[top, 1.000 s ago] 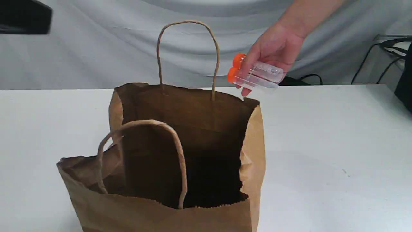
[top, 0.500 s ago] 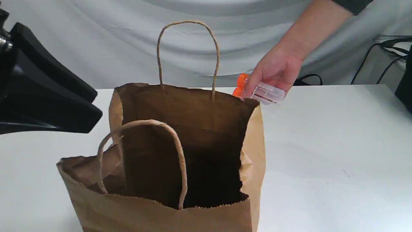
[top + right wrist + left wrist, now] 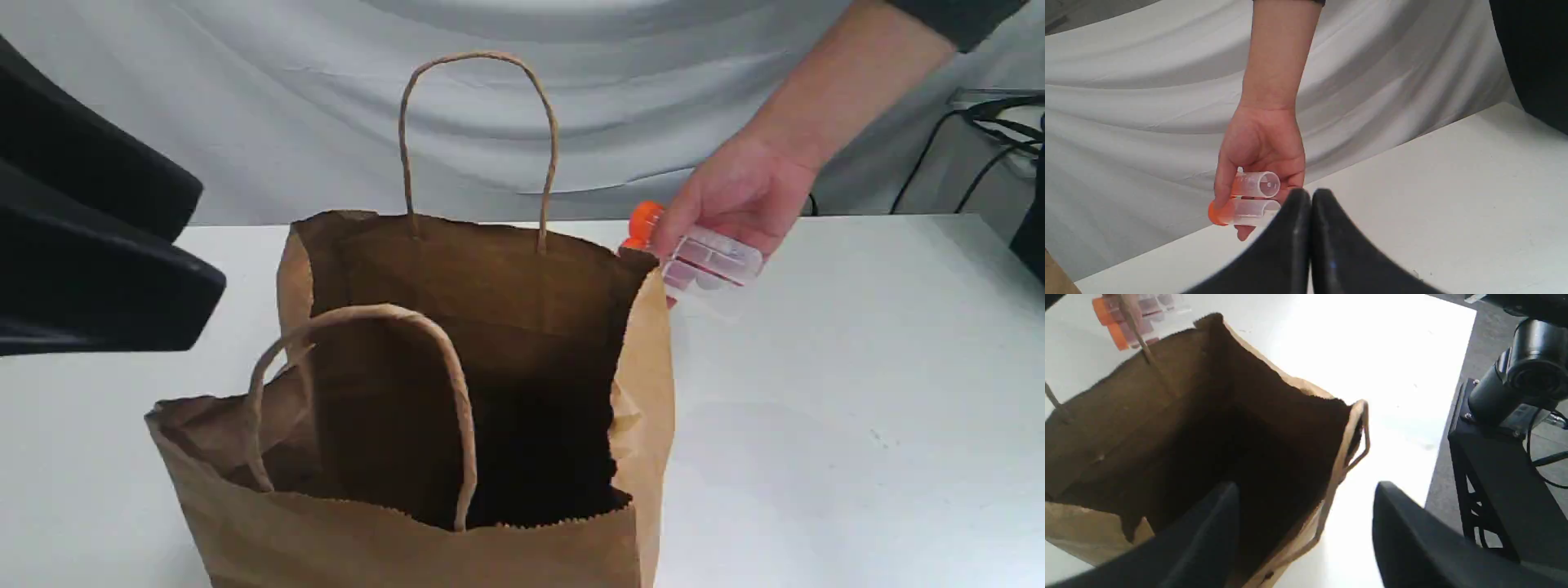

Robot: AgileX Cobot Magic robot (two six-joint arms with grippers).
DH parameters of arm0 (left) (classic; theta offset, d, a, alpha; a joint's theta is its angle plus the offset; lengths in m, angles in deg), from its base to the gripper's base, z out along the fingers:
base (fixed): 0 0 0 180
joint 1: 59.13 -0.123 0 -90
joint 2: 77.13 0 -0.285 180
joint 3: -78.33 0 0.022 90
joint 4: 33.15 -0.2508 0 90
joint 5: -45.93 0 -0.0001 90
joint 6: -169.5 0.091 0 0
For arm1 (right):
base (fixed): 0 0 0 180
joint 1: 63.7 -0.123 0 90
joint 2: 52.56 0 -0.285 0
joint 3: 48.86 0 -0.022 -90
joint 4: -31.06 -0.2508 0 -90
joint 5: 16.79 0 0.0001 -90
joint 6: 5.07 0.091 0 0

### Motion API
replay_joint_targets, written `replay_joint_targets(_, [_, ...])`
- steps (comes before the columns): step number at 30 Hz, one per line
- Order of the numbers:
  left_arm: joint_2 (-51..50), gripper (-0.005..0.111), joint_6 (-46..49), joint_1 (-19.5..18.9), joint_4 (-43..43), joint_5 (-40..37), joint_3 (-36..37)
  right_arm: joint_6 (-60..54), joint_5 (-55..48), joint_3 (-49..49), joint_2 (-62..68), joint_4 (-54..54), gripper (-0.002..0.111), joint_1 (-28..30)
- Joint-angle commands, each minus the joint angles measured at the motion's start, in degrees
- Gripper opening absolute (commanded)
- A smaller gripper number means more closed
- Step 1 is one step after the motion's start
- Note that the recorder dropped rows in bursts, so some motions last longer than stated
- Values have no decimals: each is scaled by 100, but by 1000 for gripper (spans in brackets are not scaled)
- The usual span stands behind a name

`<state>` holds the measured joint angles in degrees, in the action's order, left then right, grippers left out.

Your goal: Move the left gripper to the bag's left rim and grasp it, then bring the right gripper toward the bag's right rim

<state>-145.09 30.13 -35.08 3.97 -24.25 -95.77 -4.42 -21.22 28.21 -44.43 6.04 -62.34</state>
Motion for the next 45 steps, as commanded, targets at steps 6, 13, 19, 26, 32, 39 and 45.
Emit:
replay_joint_targets(6, [10, 52, 363, 20, 184, 22, 594, -65, 10, 14, -34, 23, 0, 33])
replay_joint_targets(13, [10, 52, 1067, 20, 855, 186, 905, -65, 10, 14, -34, 23, 0, 33])
replay_joint_targets(19, [0, 52, 1159, 20, 900, 623, 900, -65, 10, 14, -34, 23, 0, 33])
replay_joint_targets(26, [-264, 52, 1232, 20, 1228, 598, 900, -65, 32, 14, -34, -5, 0, 33])
replay_joint_targets(32, [-327, 26, 1300, 20, 1185, 598, 900, -65, 71, 14, -34, -94, 0, 33])
replay_joint_targets(39, [-327, 0, 1392, 20, 1200, 577, 900, -65, 55, 14, -34, -1052, 0, 33])
replay_joint_targets(45, [-327, 0, 1377, 20, 1202, 577, 900, -406, -247, -915, -34, -937, 0, 33])
